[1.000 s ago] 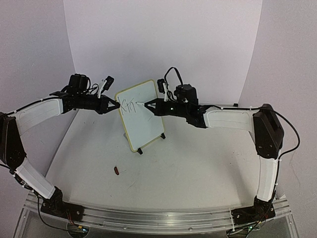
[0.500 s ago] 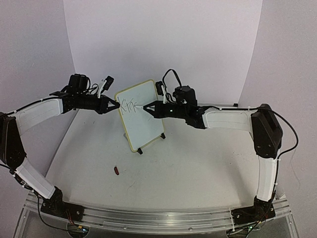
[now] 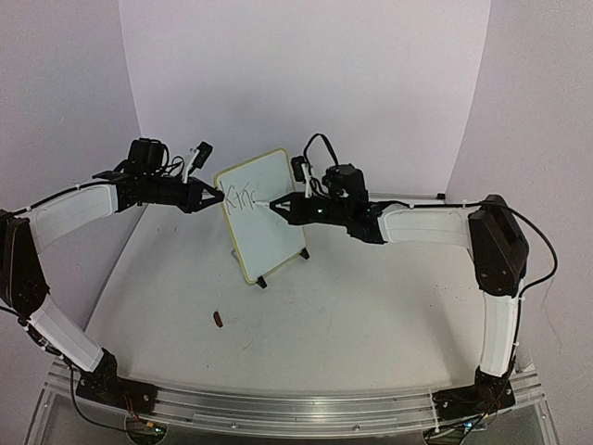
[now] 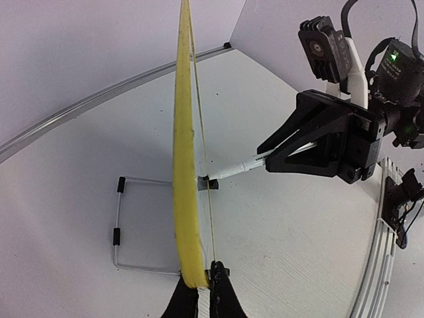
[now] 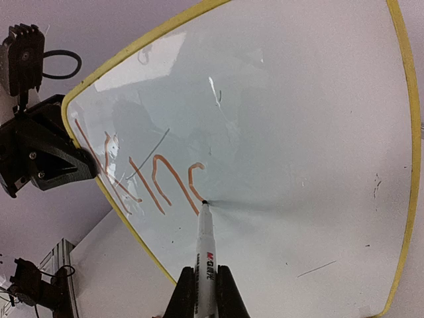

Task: Write a sentence on the whiteboard
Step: Write on the whiteboard with the whiteboard marker without the cap.

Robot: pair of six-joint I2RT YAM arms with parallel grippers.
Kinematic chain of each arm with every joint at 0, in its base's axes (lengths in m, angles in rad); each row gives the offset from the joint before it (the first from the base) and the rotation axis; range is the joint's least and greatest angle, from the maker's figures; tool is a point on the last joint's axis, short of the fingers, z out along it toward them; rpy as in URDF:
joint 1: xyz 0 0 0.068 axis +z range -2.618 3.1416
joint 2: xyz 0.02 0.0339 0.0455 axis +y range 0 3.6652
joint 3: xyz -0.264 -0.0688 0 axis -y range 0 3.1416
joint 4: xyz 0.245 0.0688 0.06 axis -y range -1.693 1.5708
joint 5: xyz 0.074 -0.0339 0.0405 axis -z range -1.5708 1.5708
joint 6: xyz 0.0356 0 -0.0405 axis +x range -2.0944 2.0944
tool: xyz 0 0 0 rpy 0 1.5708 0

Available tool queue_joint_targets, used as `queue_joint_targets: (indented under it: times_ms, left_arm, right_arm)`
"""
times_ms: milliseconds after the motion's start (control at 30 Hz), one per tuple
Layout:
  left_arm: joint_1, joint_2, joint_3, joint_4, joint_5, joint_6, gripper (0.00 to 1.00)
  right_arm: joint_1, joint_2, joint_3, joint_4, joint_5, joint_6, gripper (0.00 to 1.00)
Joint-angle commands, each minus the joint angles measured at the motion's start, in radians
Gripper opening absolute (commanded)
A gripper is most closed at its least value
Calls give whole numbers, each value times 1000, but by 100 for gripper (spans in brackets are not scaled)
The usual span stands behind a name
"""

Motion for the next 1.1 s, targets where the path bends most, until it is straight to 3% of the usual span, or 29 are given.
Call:
queue_joint_targets:
  times_ms: [0,1067]
  left_arm:
    - [2,-2,5,-12,-12,52,0]
    - [2,10,9,-12,-2,50,0]
  right_arm:
    - [-3,-31,11,7,68,-15,0]
    - [-3,11,170,13,71,-23,0]
